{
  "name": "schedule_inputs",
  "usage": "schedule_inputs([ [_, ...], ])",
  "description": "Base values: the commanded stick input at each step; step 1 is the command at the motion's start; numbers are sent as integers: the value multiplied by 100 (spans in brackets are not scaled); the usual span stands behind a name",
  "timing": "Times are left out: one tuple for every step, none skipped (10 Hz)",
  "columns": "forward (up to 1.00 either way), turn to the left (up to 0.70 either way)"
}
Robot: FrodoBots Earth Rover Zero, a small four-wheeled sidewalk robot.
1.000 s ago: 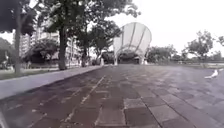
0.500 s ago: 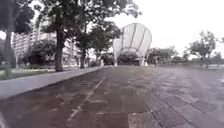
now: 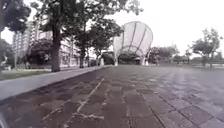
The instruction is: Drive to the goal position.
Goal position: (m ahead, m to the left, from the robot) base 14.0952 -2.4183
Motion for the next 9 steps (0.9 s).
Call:
schedule_inputs([
  [100, 0],
  [100, 0],
  [100, 0],
  [100, 0],
  [100, 0],
  [100, -36],
  [100, -24],
  [100, 0],
  [100, 0],
])
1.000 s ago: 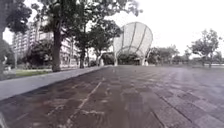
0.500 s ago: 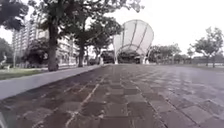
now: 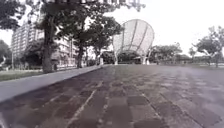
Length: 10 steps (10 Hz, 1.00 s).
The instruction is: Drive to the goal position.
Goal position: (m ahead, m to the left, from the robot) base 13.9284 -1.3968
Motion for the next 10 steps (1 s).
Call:
schedule_inputs([
  [100, -37],
  [100, -27],
  [100, 0],
  [100, 0],
  [100, 0],
  [100, 0],
  [100, 0],
  [100, 0],
  [100, 0],
  [100, 0],
])
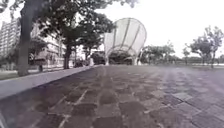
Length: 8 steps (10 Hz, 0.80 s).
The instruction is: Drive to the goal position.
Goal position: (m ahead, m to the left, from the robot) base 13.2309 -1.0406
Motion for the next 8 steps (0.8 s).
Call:
schedule_inputs([
  [100, 0],
  [100, 0],
  [100, 0],
  [100, 0],
  [100, 0],
  [100, 0],
  [100, 0],
  [100, 0],
])
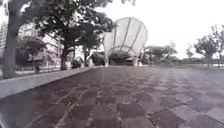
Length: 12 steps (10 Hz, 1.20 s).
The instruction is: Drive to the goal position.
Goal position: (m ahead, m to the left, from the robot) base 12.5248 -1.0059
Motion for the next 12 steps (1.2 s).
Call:
schedule_inputs([
  [100, 0],
  [100, 0],
  [100, 0],
  [100, 0],
  [100, 0],
  [100, 0],
  [100, 0],
  [100, 0],
  [100, 0],
  [100, -1],
  [100, -16],
  [100, 0],
])
